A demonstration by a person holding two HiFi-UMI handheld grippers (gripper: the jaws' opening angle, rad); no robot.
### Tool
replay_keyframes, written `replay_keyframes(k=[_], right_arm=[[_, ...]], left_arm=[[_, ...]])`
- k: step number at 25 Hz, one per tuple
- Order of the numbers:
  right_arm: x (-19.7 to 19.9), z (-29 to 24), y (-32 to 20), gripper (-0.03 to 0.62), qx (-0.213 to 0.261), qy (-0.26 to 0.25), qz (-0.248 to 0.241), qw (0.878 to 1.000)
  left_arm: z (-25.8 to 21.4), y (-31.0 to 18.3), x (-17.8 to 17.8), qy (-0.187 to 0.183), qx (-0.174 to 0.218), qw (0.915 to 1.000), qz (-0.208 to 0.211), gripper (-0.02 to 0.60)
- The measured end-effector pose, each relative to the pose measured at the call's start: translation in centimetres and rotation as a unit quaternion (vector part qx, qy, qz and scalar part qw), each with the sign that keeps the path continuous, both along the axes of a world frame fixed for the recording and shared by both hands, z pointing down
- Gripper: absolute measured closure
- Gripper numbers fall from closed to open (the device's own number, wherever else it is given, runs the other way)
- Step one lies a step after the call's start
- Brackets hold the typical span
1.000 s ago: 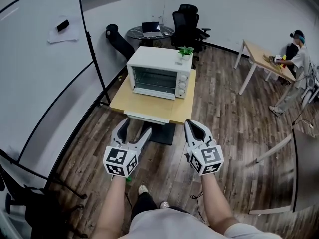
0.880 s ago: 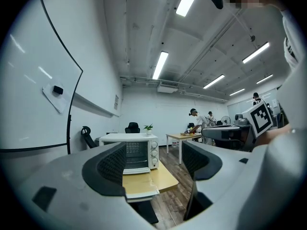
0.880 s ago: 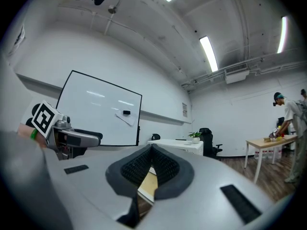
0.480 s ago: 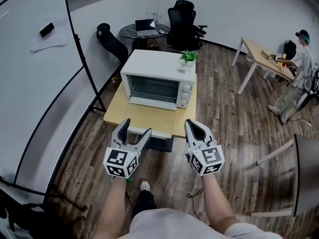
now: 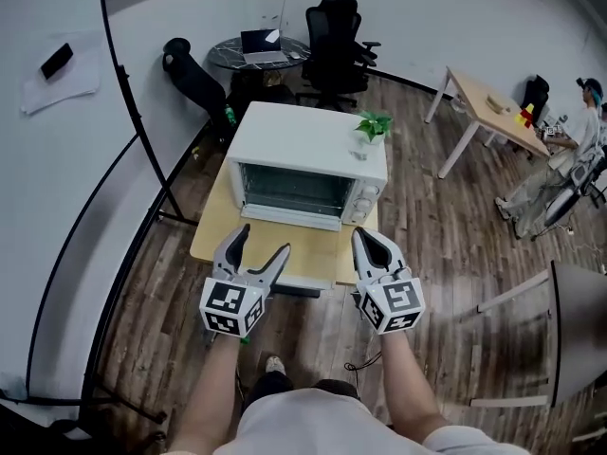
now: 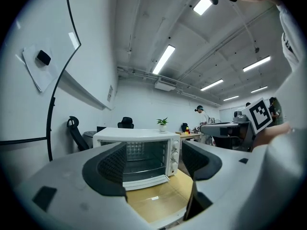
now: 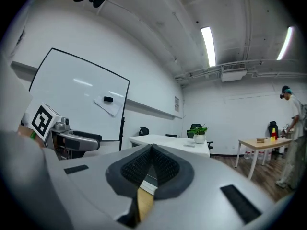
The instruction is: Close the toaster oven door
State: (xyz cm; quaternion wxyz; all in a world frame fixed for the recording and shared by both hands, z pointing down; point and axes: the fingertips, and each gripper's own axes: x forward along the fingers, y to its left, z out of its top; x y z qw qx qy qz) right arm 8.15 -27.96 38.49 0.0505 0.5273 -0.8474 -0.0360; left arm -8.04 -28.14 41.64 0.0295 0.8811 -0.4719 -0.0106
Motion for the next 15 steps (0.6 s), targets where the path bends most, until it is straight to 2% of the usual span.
replay_keyframes(k=[7, 15], right_arm=[[-0.5, 0.5, -3.4, 0.594, -0.005, 0.002, 0.021, 1.0], [0.2, 0.5, -6.4, 0.594, -0.006, -0.004, 0.01, 1.0]], left_arm=[[0.5, -3.6, -0.3, -0.007, -0.004, 0.9998, 0.018, 0.249], [0.6, -6.3, 0.5, -0.007, -0.007, 0.9999, 0.007, 0.249]])
